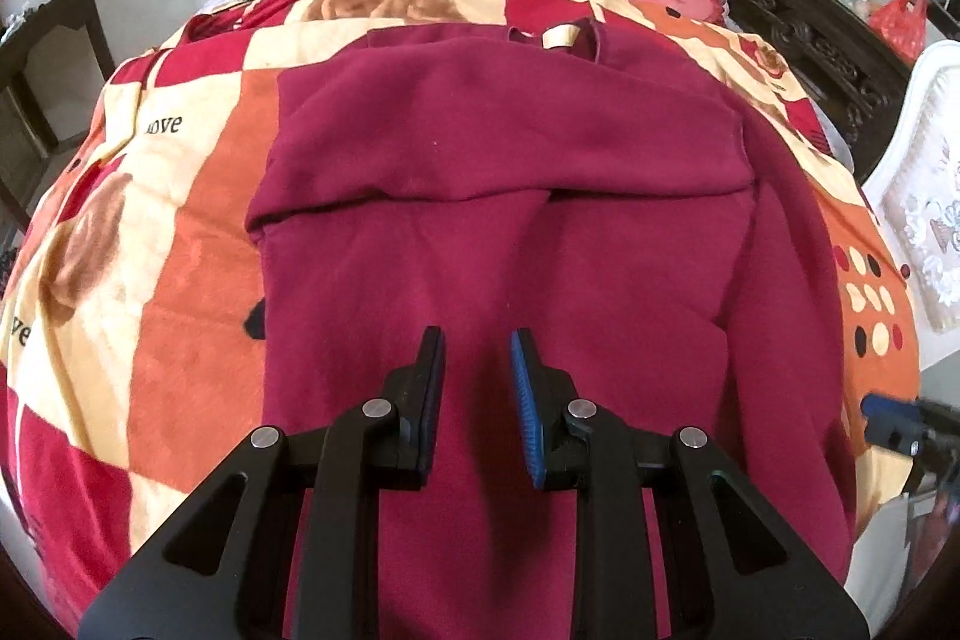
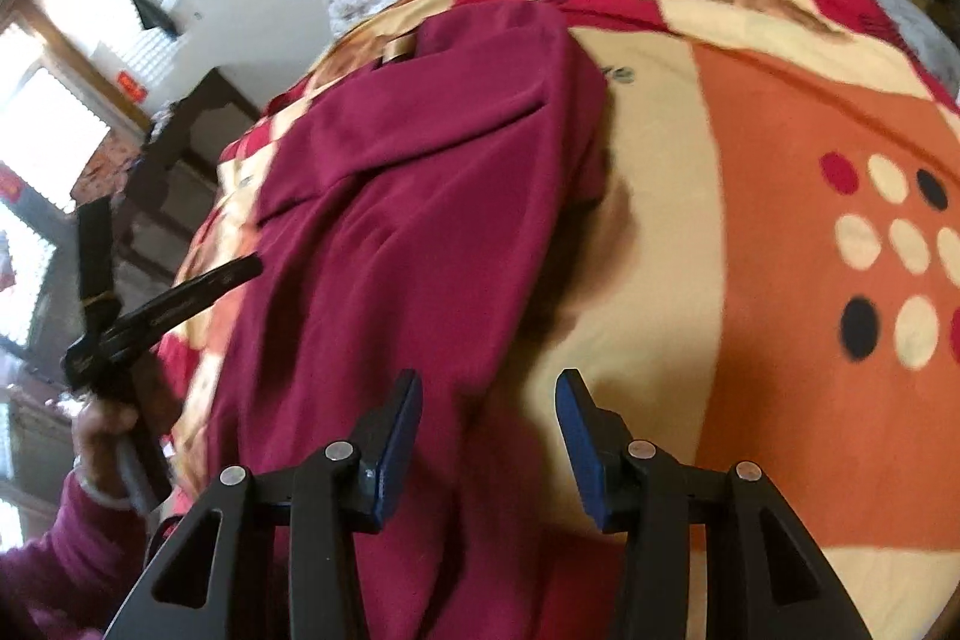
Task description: Fold small clothes
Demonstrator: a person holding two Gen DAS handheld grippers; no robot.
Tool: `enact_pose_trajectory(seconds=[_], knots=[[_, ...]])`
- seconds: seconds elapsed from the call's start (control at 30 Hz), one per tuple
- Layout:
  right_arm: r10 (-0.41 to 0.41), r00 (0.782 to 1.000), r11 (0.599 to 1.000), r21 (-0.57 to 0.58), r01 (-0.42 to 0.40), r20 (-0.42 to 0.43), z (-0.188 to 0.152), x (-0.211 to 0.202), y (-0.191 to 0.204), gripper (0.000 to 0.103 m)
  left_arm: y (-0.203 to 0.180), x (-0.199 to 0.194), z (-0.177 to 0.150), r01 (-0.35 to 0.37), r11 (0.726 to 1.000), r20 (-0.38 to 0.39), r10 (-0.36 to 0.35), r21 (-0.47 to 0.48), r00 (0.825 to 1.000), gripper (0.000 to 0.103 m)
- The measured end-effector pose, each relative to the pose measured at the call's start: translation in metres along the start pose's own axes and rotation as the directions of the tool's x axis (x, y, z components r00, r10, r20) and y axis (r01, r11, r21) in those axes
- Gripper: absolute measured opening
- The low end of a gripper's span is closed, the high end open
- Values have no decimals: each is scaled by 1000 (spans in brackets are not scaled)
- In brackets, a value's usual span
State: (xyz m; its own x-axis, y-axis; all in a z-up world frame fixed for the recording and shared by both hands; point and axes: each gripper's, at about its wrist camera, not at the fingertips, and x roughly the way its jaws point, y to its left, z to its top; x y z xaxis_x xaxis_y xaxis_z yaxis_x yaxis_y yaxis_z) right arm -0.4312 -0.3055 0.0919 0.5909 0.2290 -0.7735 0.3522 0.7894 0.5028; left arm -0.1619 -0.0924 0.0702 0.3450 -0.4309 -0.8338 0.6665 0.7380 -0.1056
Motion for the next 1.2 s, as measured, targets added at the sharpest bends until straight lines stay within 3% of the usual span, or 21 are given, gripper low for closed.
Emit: enact_pose_trajectory(seconds=[0.27,0.43,0.5,0.6,0.73,0.83,0.97,1.03,1.2], knots=[[50,999,998,37,-49,-7,-20,15,4,44,2,-5,-11,16,1000,-17,-16,-9,1000,22],[54,999,999,-4,-54,-8,-19,15,16,44,6,-11,-15,3,1000,-2,-3,-4,1000,22],[16,1000,1000,5,-16,-13,-19,20,11,44,9,-11,-15,6,1000,2,-6,-20,1000,22],[38,999,998,56,-38,4,-16,34,-3,43,13,-10,-16,18,999,-5,-18,-42,1000,22],[79,996,989,118,-83,43,-14,47,-14,28,12,-6,-17,11,999,-20,-12,-31,1000,22],[74,996,996,39,-75,49,-8,41,5,8,13,-6,-17,13,1000,-24,-13,-21,1000,22],[175,981,984,-55,-171,80,17,18,36,6,23,-8,-12,18,999,-5,-18,-46,1000,22],[251,963,966,-83,-243,95,39,15,53,6,32,-11,-8,30,997,10,-29,-75,1000,22],[320,940,940,-167,-299,120,101,42,106,6,63,-30,1,23,988,62,-14,-154,998,22]])
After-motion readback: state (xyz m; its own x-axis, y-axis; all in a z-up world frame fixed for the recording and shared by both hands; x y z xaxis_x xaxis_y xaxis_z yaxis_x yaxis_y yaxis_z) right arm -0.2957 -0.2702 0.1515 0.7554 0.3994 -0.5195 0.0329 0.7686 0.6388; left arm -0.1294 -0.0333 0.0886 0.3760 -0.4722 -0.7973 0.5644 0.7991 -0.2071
